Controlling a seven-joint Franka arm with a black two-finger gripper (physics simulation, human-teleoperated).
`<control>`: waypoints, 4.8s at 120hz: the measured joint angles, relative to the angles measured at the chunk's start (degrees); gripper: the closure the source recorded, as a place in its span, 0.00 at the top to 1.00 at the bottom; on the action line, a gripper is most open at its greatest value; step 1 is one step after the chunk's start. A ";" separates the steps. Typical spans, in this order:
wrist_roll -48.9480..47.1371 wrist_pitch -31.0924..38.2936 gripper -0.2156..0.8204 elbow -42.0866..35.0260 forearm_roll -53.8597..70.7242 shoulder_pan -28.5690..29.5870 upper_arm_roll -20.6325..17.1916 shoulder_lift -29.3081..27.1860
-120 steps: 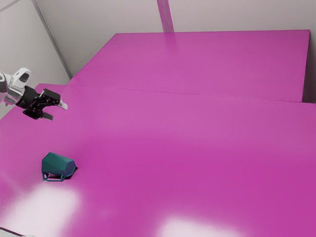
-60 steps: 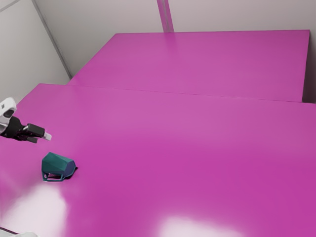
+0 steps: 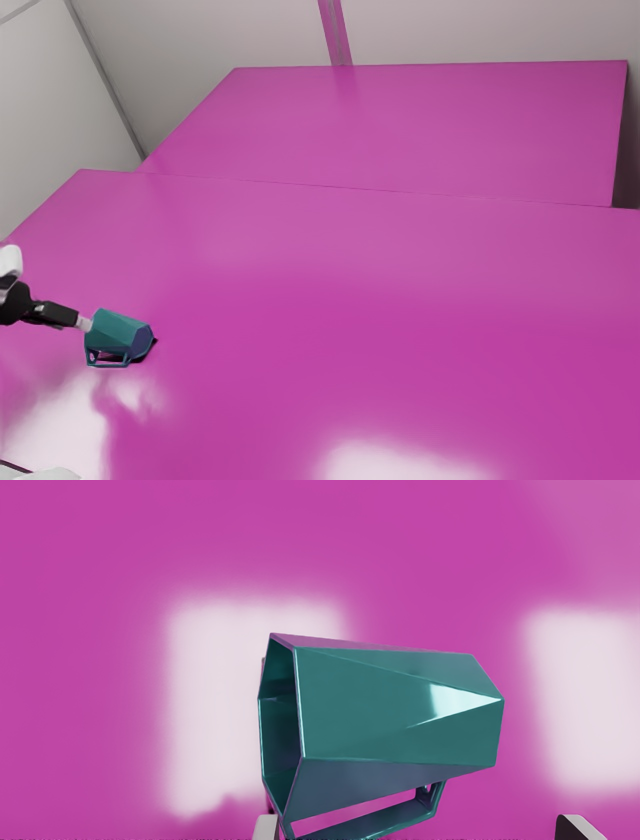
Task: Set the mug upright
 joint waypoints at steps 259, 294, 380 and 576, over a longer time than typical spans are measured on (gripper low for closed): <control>20.30 5.92 0.71 -0.45 -20.35 -0.91 -2.61 8.82; 25.14 2.72 0.71 -0.63 -23.36 -0.91 -2.52 8.88; 22.46 -2.45 0.33 -0.56 -23.65 -1.12 -6.15 8.35; -30.03 -5.99 0.03 17.25 30.62 -21.41 -16.32 7.37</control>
